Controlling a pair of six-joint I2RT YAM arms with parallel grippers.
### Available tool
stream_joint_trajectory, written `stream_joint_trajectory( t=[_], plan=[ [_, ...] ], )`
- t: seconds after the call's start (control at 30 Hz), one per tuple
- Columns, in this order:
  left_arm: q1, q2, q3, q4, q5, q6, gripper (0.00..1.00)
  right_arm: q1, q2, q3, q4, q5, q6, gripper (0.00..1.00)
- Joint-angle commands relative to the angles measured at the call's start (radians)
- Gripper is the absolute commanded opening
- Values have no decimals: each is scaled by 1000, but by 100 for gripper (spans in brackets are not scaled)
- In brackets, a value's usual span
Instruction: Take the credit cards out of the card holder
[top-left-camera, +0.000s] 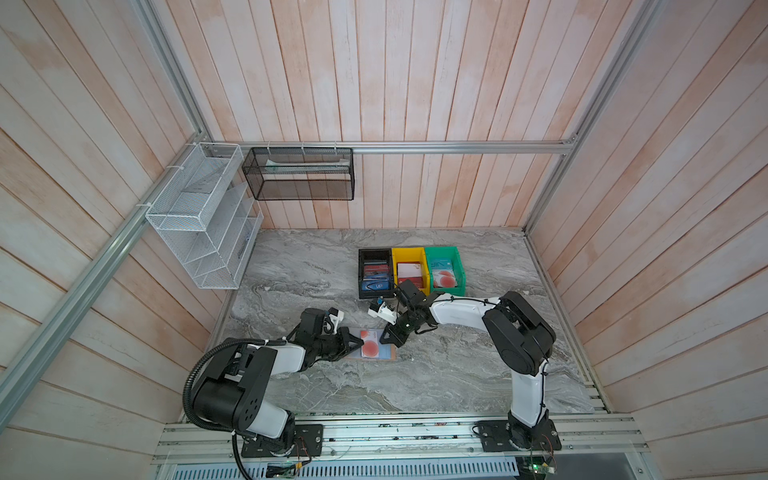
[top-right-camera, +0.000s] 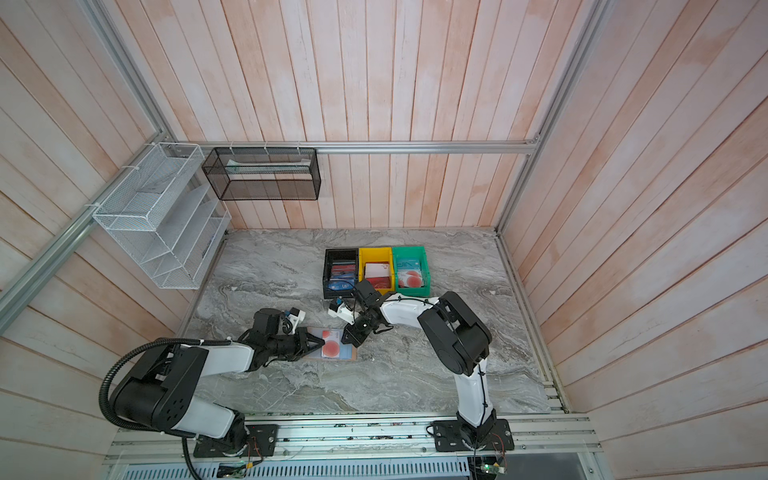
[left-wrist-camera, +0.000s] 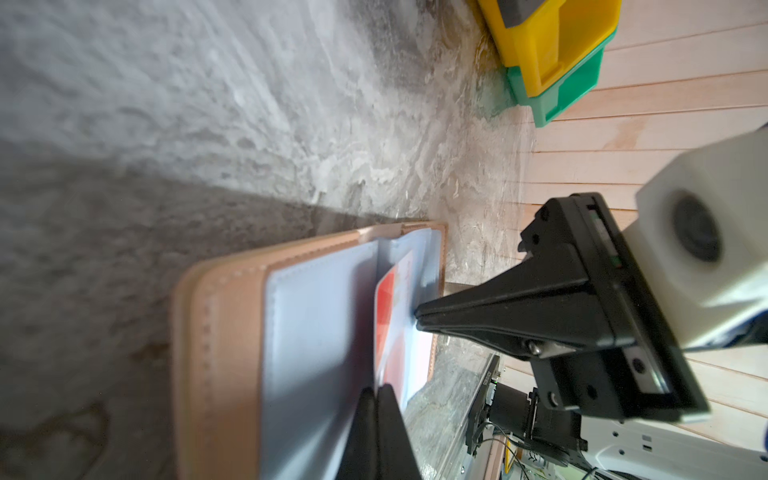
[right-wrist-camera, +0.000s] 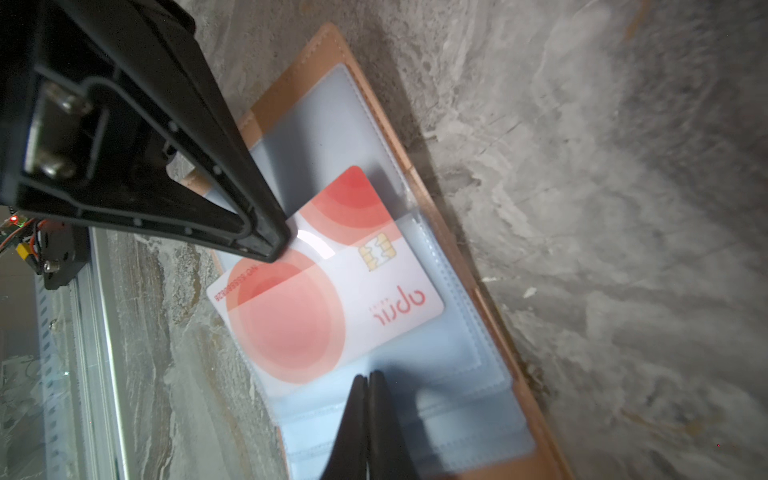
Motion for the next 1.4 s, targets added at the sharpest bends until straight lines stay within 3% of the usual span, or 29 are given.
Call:
stream_joint_trajectory(
  t=[0.0, 0.17, 0.43, 0.6, 0.8, 1.1, 1.37],
  plan=[
    [20, -29, -34, -75, -21, 29, 0, 6, 64, -23, -110, 52, 2, 5],
    [43, -123, -35, -118, -15, 29, 0, 6, -14, 38, -156, 8, 37, 5],
    [66, -309, 6, -245, -28, 45, 0, -48, -153, 42, -131, -39, 90, 18],
    [66, -383, -29, -94, 10, -3, 0, -89, -207, 31, -71, -171, 129, 24],
    [54, -402, -49, 120, 44, -60, 0, -142, -199, -3, 65, -421, 231, 39],
    [5, -355, -55, 315, 12, -69, 0, -143, -145, -6, 125, -488, 279, 41],
    [-11, -313, -69, 387, -48, -99, 0, -143, -105, -1, 165, -517, 300, 41]
  ],
)
